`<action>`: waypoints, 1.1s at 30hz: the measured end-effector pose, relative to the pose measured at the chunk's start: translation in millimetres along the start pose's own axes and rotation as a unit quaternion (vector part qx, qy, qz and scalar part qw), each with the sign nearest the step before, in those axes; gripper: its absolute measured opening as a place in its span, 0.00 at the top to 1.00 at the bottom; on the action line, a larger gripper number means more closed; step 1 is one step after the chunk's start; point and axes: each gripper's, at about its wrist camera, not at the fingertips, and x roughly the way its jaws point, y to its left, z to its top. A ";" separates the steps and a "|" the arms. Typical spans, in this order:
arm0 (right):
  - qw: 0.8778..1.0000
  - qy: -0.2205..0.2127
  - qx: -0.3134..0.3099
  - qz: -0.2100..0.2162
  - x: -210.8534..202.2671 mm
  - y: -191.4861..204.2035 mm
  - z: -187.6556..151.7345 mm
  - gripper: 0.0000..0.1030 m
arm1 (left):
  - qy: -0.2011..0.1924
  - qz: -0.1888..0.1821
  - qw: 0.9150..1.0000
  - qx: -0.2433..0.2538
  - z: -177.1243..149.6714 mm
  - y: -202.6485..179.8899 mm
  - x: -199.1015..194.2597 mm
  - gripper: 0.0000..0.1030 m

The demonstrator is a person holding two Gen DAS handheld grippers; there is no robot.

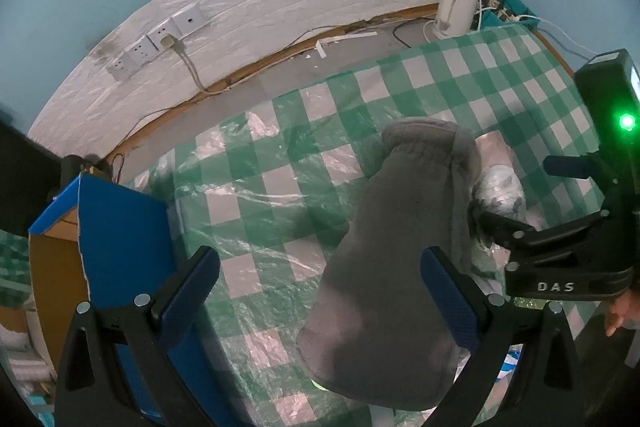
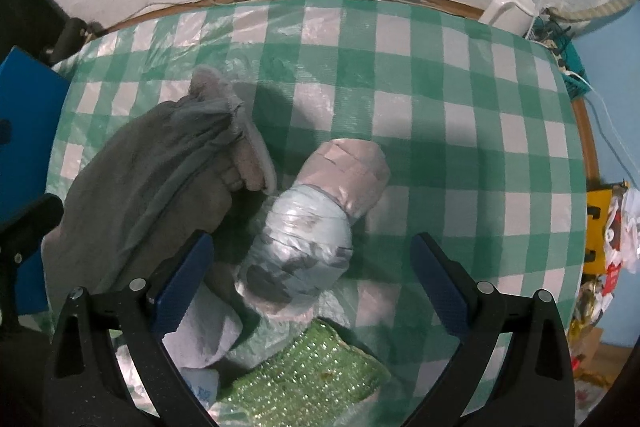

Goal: Organize soft objects
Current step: 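Grasp the silver foil bundle with the right gripper while the left gripper approaches the grey plush sock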

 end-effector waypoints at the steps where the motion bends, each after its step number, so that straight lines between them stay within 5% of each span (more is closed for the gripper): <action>1: 1.000 0.002 -0.002 0.000 1.5 1.3 0.1 0.10 | 0.000 0.001 1.000 0.002 0.2 -0.2 0.2 0.02; 9: 1.000 0.021 -0.022 0.000 12.9 6.5 -4.0 0.46 | 0.007 -0.018 1.000 0.004 2.6 -4.3 3.8 0.02; 11: 1.000 0.022 -0.019 0.003 13.2 3.0 -6.6 0.49 | 0.010 -0.033 0.999 0.008 3.3 -8.3 3.4 0.02; 23: 1.000 0.016 0.016 -0.005 -1.8 -34.1 -18.1 0.51 | 0.031 -0.055 0.995 0.073 0.6 -52.4 9.1 0.02; 33: 0.999 0.020 0.028 0.000 -2.1 -43.9 -26.2 0.50 | 0.056 -0.031 0.991 0.117 -5.7 -78.9 26.7 0.02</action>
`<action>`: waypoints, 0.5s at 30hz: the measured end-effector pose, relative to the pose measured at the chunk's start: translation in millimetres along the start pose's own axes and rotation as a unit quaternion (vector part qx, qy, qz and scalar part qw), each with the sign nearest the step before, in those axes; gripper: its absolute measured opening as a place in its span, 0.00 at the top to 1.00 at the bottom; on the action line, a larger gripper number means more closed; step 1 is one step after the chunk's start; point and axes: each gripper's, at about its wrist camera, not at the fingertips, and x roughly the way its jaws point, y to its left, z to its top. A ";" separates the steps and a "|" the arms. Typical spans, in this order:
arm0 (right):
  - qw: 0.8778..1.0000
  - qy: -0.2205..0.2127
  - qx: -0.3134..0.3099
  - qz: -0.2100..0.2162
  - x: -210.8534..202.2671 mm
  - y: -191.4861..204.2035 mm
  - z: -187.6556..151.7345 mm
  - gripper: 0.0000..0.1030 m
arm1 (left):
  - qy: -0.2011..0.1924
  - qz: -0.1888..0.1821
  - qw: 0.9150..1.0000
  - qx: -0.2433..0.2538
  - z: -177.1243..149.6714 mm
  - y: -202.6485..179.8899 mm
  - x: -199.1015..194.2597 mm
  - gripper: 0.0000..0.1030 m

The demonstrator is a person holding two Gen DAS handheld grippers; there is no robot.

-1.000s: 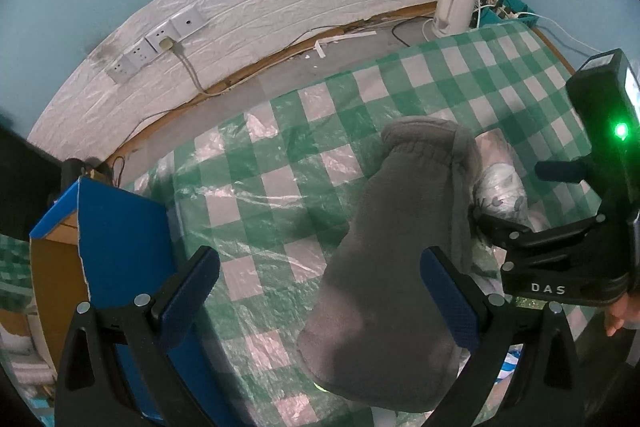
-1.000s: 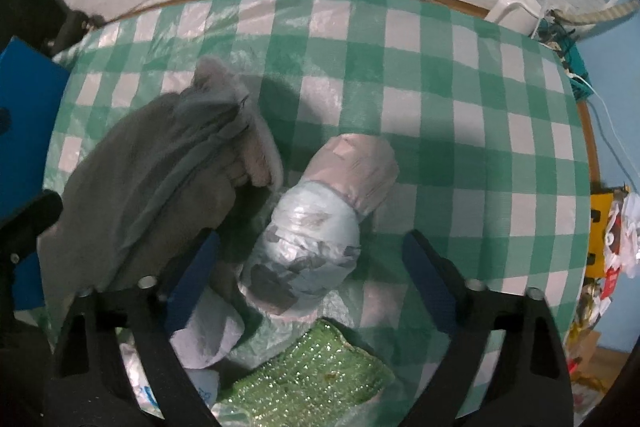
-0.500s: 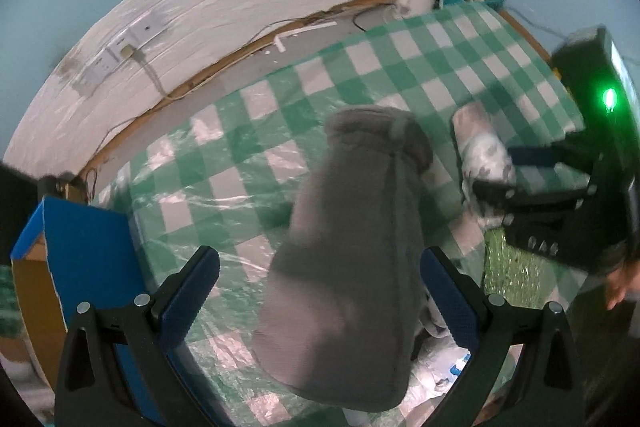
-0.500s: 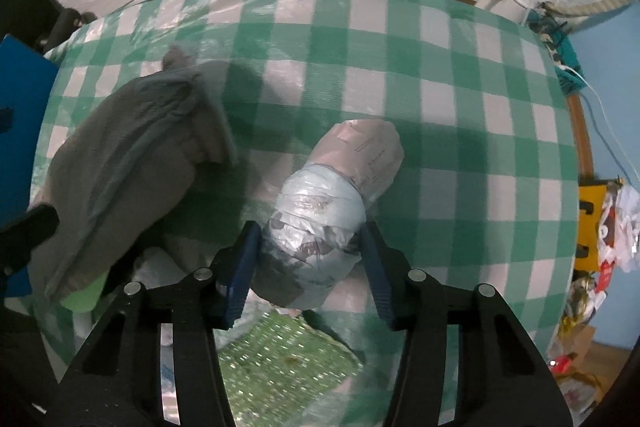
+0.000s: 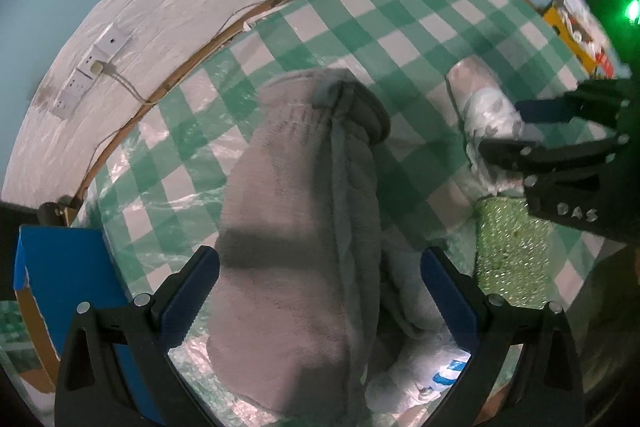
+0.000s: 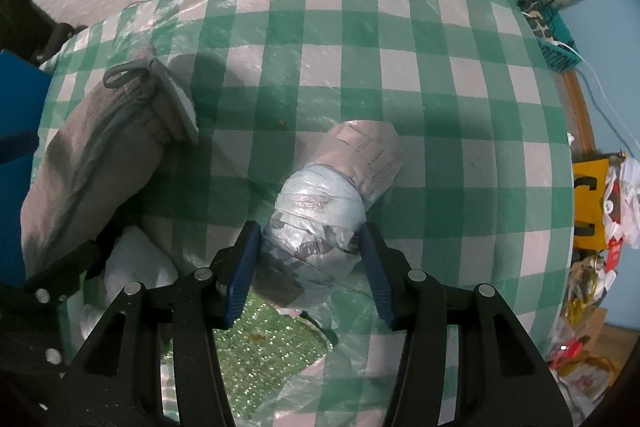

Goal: Organize soft objects
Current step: 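Grasp the silver foil bundle with the right gripper while the left gripper approaches the grey plush sock, then close the left gripper on the grey plush sock while the right gripper holds the foil bundle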

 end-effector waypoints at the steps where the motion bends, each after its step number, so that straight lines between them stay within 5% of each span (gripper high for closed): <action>1: 1.000 0.001 0.001 0.001 0.2 -0.1 -0.4 0.50 | 0.004 0.009 1.000 0.005 -0.1 -1.6 3.5 0.02; 6: 1.000 0.002 0.001 0.005 1.7 -0.7 -0.8 0.50 | 0.015 -0.005 1.000 0.003 0.0 6.4 11.1 0.03; 8: 1.000 0.001 0.002 0.007 2.8 -3.9 1.6 0.50 | 0.012 -0.021 1.000 -0.018 1.2 15.0 8.7 0.21; 12: 1.000 0.001 0.002 0.008 3.7 -4.7 1.8 0.50 | 0.004 -0.062 0.996 -0.065 4.3 34.2 3.7 0.41; 15: 1.000 0.001 -0.001 0.006 4.2 -4.0 1.7 0.50 | 0.000 -0.086 0.992 -0.088 3.6 44.3 1.5 0.75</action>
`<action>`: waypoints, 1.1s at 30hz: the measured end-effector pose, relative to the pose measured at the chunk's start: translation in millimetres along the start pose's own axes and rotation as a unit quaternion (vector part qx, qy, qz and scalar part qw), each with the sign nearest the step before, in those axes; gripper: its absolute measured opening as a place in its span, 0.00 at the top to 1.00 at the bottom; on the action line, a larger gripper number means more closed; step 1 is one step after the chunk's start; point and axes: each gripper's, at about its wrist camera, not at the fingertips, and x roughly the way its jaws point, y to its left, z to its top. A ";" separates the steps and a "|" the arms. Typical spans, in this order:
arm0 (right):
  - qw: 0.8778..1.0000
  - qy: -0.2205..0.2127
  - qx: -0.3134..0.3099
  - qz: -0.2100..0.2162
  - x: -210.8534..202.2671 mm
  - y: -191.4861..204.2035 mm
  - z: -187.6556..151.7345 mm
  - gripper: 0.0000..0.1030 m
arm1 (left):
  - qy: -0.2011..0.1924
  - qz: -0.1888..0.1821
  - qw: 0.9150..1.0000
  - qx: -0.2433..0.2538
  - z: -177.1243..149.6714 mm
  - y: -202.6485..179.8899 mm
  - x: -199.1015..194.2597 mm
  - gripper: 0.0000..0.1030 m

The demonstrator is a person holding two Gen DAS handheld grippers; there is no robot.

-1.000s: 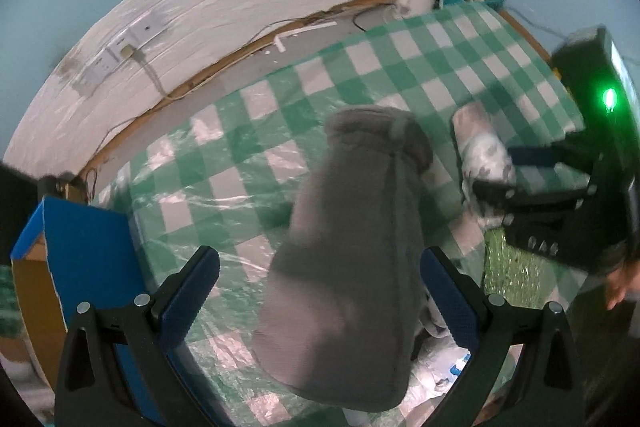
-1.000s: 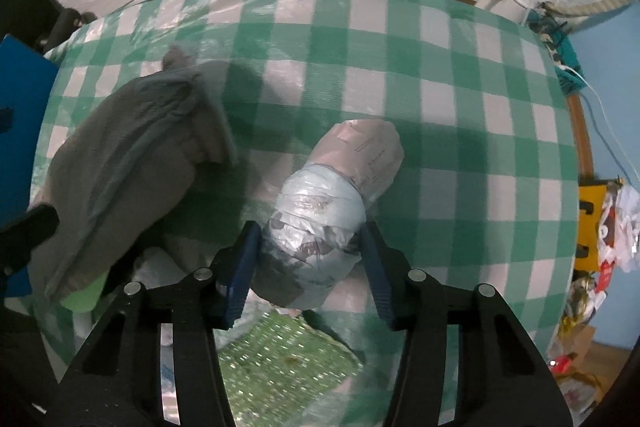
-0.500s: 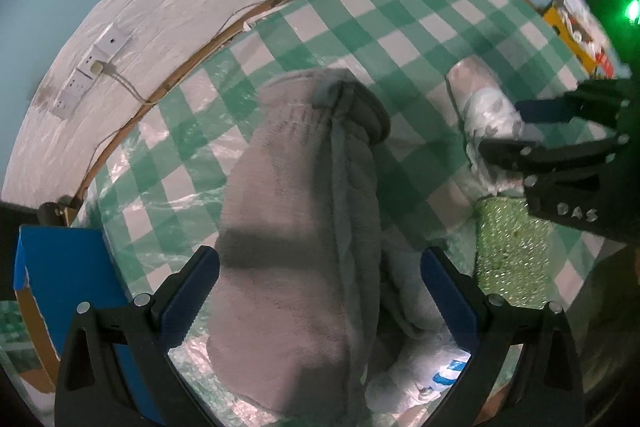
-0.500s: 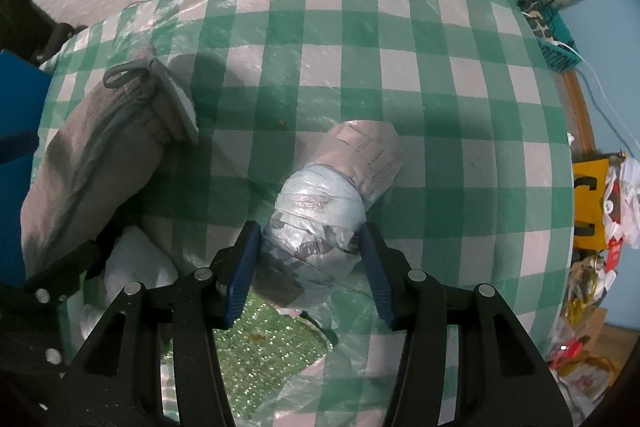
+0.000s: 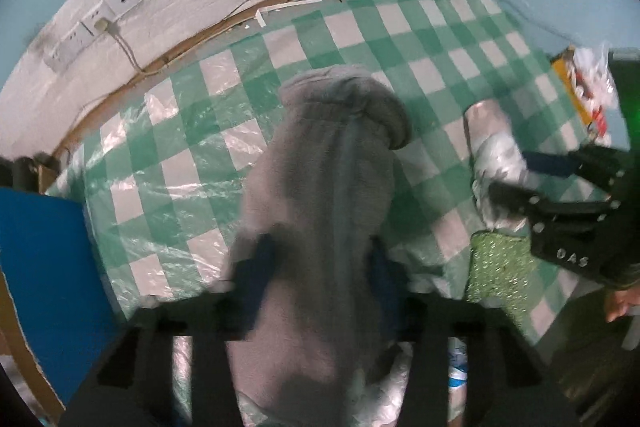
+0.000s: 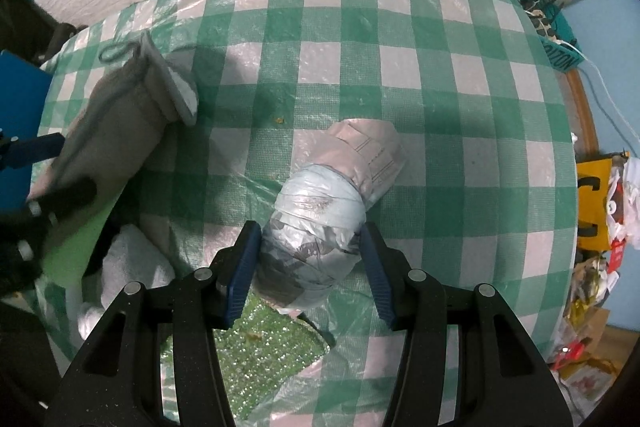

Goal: Organize soft objects
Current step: 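Close the left gripper on the grey plush sock while the right gripper holds the foil bundle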

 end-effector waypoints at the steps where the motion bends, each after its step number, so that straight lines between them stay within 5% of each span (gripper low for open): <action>1: 1.000 -0.001 -0.001 -0.001 -0.3 1.3 -1.2 0.50 | 0.004 -0.002 1.000 -0.006 0.1 2.5 -0.2 0.81; 20: 0.998 -0.032 -0.050 -0.014 -23.0 26.7 -0.1 0.51 | -0.056 0.008 0.998 -0.034 -10.4 25.1 -38.4 0.88; 33: 0.994 -0.067 -0.078 -0.021 -54.8 43.9 6.4 0.51 | -0.087 0.048 0.994 -0.039 -24.8 36.5 -68.7 0.88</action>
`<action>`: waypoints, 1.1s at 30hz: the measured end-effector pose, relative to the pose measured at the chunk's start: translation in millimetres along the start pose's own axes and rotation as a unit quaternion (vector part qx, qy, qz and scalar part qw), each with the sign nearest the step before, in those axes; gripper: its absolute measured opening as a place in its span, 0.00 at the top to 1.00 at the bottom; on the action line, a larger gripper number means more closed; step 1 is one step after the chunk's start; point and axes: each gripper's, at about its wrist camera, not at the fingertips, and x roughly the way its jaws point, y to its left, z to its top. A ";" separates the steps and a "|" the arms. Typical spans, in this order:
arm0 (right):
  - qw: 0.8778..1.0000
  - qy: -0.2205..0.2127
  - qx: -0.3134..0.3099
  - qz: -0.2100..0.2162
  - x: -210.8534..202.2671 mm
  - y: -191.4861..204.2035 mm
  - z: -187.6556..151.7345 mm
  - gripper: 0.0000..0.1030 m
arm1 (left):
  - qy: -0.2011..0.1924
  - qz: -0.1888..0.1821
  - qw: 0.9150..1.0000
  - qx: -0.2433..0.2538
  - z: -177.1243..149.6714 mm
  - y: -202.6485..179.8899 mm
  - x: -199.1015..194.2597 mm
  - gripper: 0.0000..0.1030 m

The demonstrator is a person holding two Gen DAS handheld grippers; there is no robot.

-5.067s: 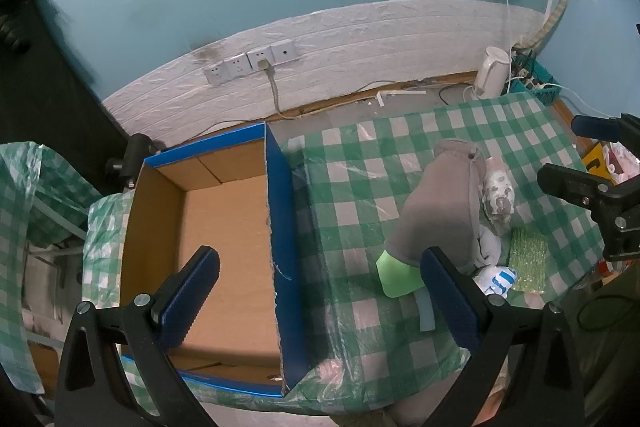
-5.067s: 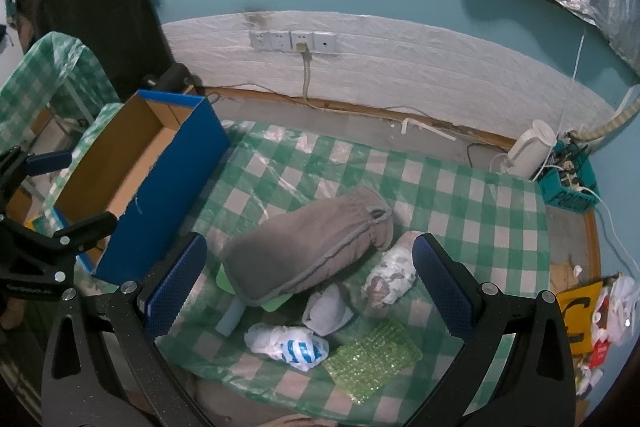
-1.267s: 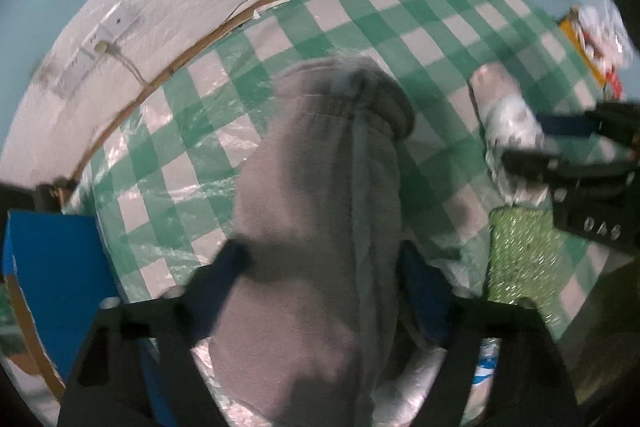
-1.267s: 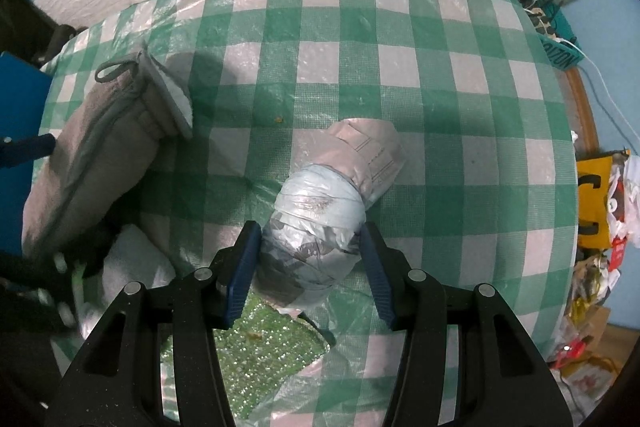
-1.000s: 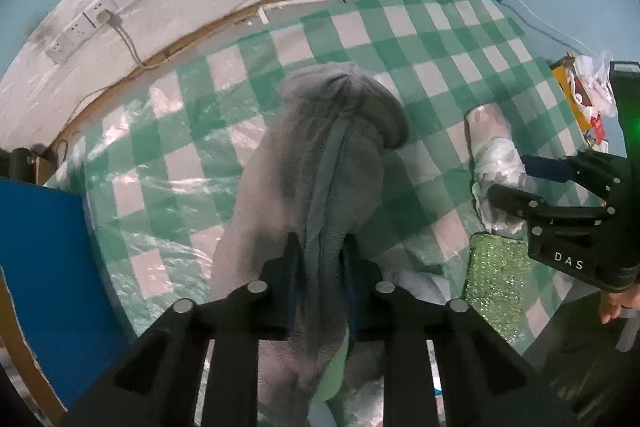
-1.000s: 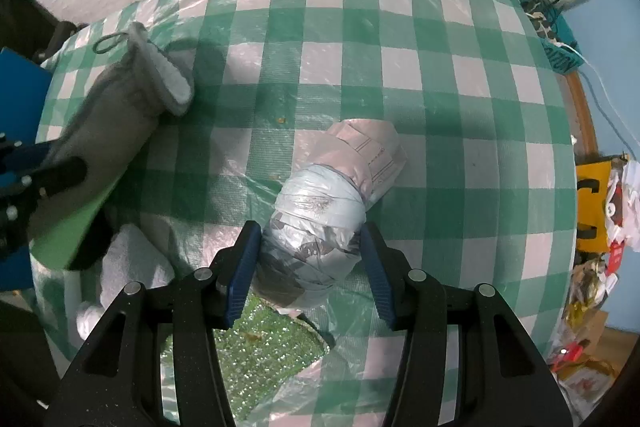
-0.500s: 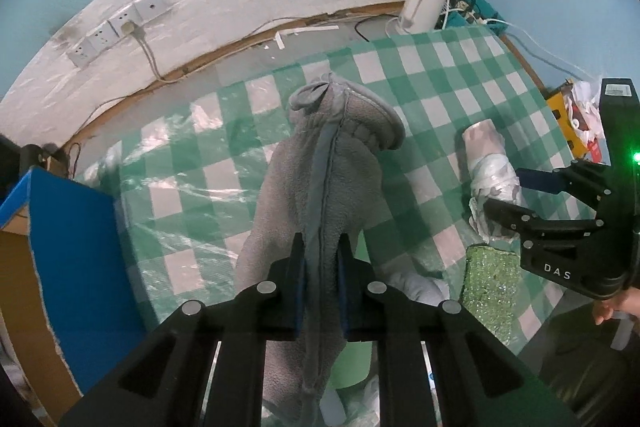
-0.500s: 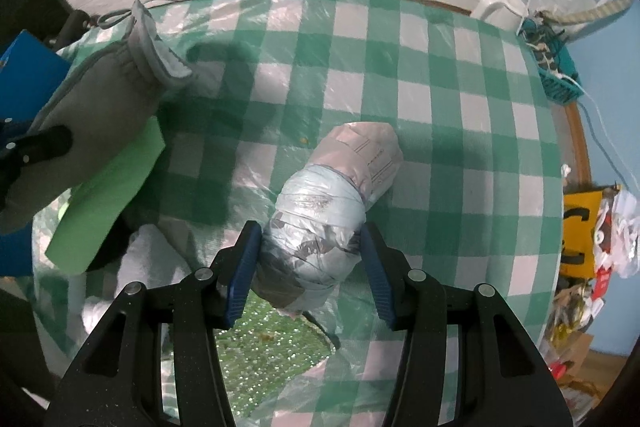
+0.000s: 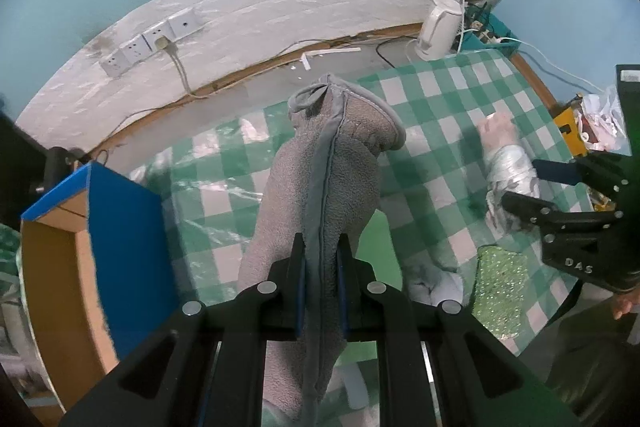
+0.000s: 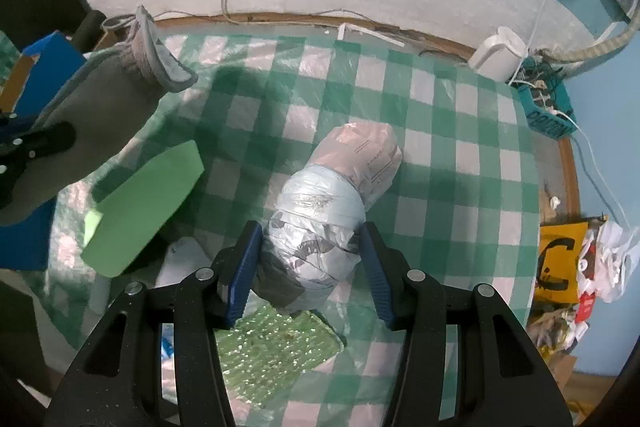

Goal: Organize soft objects
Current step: 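Close the left gripper on the grey plush sock while the right gripper holds the foil bundle, then carry the grey plush sock and foil bundle over the cardboard box with both grippers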

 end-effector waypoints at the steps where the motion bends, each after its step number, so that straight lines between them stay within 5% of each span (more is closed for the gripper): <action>1: 1.000 -0.002 -0.001 -0.001 -4.0 2.2 0.9 0.51 | -0.002 0.003 1.000 0.000 -1.7 1.8 -1.7 0.88; 33: 0.993 -0.071 -0.093 0.035 -88.2 81.2 15.3 0.51 | -0.081 0.057 0.995 -0.025 -40.2 47.4 -93.5 0.88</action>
